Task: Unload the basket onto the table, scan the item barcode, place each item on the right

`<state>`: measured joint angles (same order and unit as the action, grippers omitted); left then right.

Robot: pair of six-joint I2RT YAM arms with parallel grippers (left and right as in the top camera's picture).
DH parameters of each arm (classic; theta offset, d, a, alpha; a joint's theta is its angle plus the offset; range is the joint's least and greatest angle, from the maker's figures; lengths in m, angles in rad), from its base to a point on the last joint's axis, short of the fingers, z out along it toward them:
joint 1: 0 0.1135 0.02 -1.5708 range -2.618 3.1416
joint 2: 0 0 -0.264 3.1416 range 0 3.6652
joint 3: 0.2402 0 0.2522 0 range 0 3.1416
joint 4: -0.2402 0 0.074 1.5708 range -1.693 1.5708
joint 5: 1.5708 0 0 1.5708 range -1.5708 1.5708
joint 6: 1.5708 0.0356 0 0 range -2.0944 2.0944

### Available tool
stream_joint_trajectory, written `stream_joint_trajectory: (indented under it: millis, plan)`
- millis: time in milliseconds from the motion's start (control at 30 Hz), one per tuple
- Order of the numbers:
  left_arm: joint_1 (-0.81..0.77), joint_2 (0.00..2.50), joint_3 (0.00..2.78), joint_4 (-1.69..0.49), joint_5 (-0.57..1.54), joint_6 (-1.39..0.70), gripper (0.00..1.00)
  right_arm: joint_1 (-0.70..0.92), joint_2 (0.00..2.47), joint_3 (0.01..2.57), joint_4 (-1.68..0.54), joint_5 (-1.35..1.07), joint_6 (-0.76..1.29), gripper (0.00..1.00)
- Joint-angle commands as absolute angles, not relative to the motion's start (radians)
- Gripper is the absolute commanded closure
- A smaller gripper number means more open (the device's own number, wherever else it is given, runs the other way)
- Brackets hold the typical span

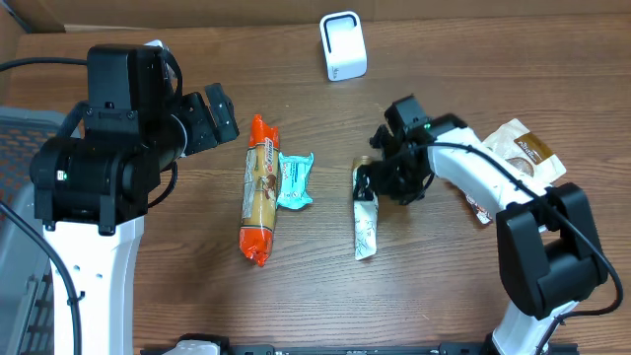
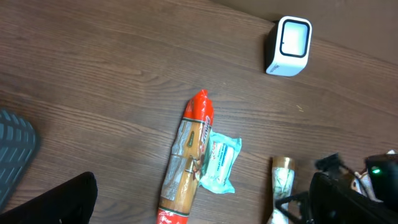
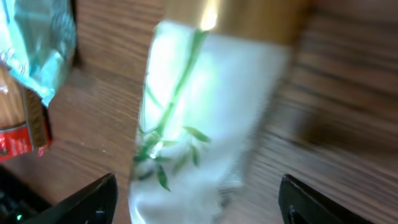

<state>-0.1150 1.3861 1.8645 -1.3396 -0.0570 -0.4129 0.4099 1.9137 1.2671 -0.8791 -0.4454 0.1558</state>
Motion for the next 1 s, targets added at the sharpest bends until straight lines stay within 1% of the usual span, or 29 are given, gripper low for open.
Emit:
stream_joint_trajectory:
  millis: [0,33,67,100,133,200,300,333,467,567,767,833,900,967]
  plan:
    - [-0.112,1.388,1.881,-1.338,-0.062,-0.419,0.01,0.422,1.891,1.203,-0.802,-0.549,0.159,0.23]
    - [-0.112,1.388,1.881,-1.338,-0.062,-0.419,0.00,0.421,1.891,1.189,-0.778,-0.548,0.182,0.27]
    - [-0.112,1.388,1.881,-1.338,-0.062,-0.419,0.00,0.421,1.891,1.169,-0.738,-0.548,0.207,0.41]
    - [-0.112,1.388,1.881,-1.338,-0.062,-0.419,0.01,0.421,1.891,1.162,-0.723,-0.549,0.216,0.58]
    - [-0.112,1.388,1.881,-1.338,-0.062,-0.419,0.00,0.421,1.891,1.158,-0.713,-0.549,0.227,0.70]
    - [-0.112,1.388,1.881,-1.338,-0.062,-0.419,0.00,0.421,1.891,1.158,-0.707,-0.553,0.236,0.83]
    - [-0.112,1.388,1.881,-1.338,-0.062,-0.419,0.00,0.421,1.891,1.158,-0.703,-0.556,0.236,0.95]
    - [-0.112,1.388,1.881,-1.338,-0.062,-0.419,0.00,0.421,1.891,1.161,-0.702,-0.556,0.235,0.96]
    - [-0.112,1.388,1.881,-1.338,-0.062,-0.419,0.01,0.421,1.875,1.207,-0.738,-0.547,0.202,0.96]
    - [-0.112,1.388,1.881,-1.338,-0.062,-0.419,0.00,0.426,1.843,1.274,-0.806,-0.433,0.202,0.96]
    - [-0.112,1.388,1.881,-1.338,-0.062,-0.419,0.01,0.516,1.818,1.363,-0.920,0.026,0.215,0.96]
    - [-0.112,1.388,1.881,-1.338,-0.062,-0.419,0.00,0.577,1.822,1.358,-0.935,0.220,0.252,0.96]
    - [-0.112,1.388,1.881,-1.338,-0.062,-0.419,0.01,0.653,1.832,1.346,-0.931,0.361,0.266,0.96]
    - [-0.112,1.388,1.881,-1.338,-0.062,-0.419,0.01,0.706,1.850,1.346,-0.929,0.402,0.266,0.95]
